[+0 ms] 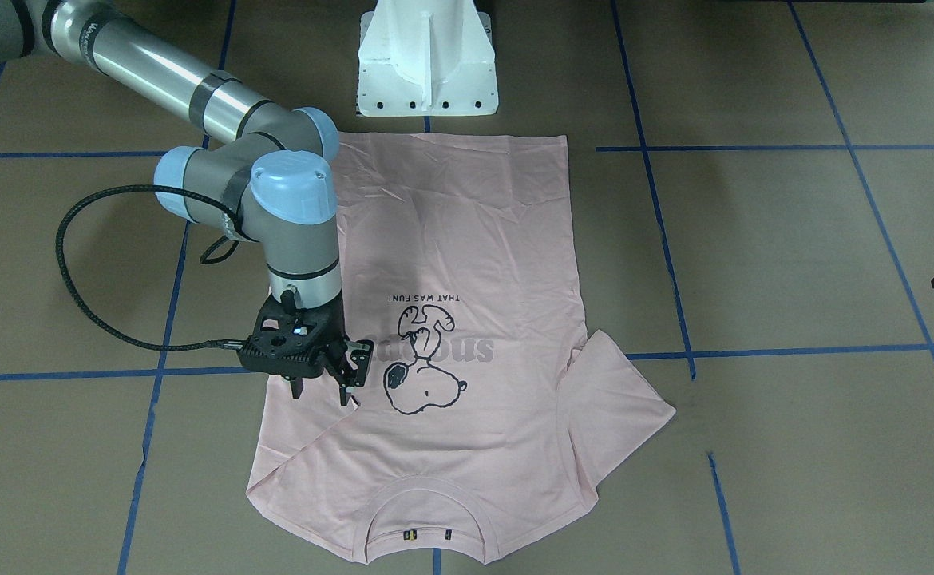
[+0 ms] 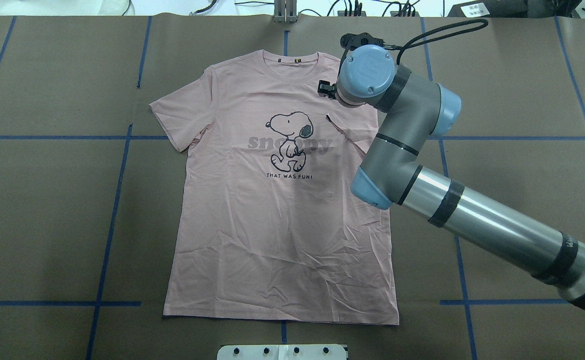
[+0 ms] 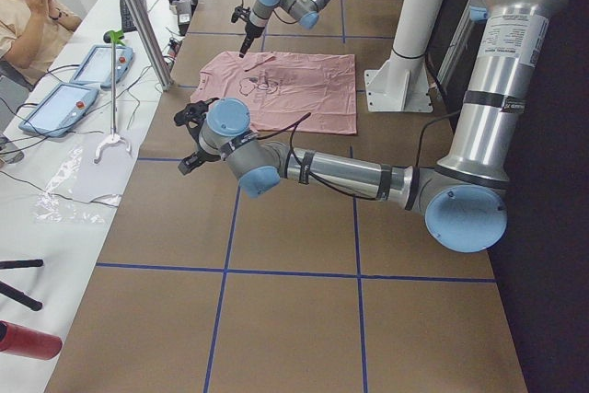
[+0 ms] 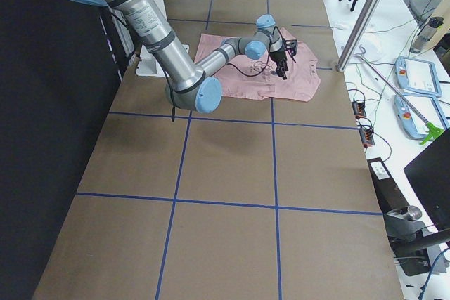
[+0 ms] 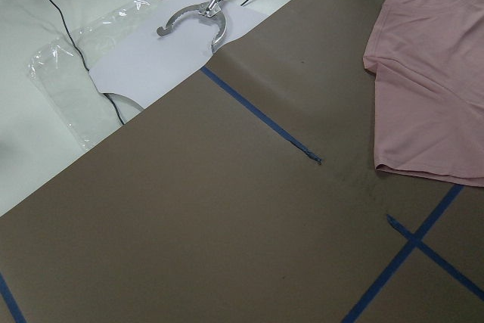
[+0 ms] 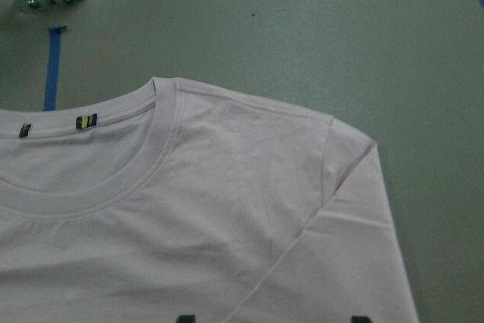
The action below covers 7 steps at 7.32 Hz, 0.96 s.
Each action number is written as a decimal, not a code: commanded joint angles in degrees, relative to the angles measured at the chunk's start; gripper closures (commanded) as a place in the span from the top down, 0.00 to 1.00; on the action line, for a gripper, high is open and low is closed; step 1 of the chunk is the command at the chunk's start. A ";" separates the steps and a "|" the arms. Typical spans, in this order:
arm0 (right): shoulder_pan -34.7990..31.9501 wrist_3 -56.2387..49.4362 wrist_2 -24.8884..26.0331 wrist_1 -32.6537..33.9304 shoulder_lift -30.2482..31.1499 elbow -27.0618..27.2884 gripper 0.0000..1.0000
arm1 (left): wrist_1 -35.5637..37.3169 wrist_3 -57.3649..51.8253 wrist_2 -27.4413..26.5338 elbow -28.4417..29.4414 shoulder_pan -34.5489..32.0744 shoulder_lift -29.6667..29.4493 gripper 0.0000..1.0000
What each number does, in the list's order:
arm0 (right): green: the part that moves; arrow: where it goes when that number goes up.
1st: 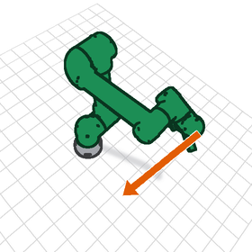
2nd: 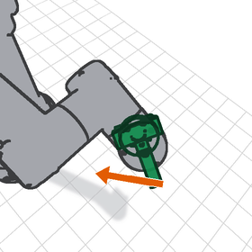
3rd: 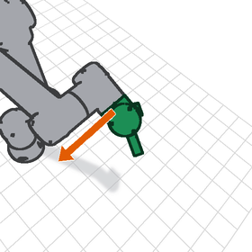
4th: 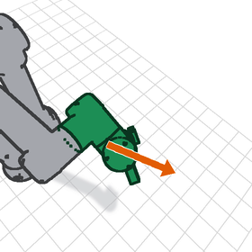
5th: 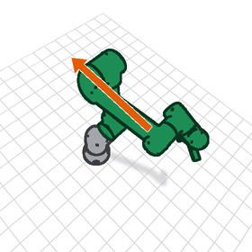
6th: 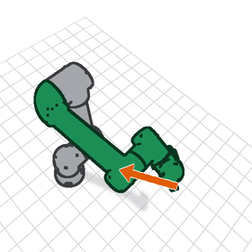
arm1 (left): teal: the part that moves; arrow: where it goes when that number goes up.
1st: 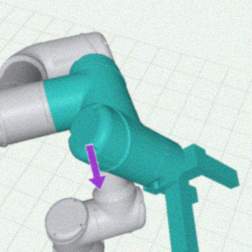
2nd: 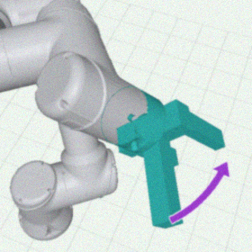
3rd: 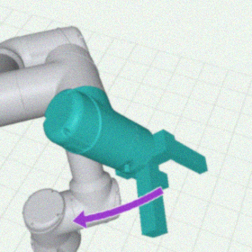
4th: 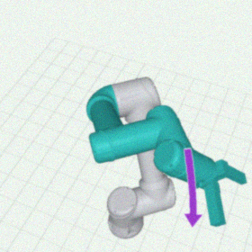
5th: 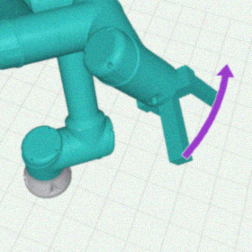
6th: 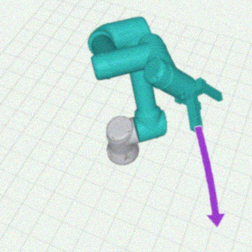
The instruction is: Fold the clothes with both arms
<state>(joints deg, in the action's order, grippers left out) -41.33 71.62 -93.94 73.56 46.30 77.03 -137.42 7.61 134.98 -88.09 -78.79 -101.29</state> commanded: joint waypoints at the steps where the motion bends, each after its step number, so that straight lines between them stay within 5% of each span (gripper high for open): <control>1: -10.21 -13.00 -16.18 1.94 4.20 4.77 1.00 | 0.40 11.15 -2.34 0.89 7.64 -3.89 0.86; 2: -15.83 -21.44 -21.93 1.77 9.63 8.97 1.00 | 0.23 18.34 -3.49 0.90 10.38 -5.65 0.77; 4: -25.87 -38.77 -31.61 1.85 15.80 10.16 1.00 | 0.14 27.43 -9.43 1.07 16.27 -8.47 0.77; 7: -32.93 -53.67 -38.51 0.80 25.92 11.99 1.00 | -0.38 35.24 -21.38 8.09 23.66 -15.24 0.67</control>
<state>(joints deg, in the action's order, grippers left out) -72.00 22.30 -130.37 74.58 68.43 87.93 -137.43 38.34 118.61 -82.85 -58.10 -114.08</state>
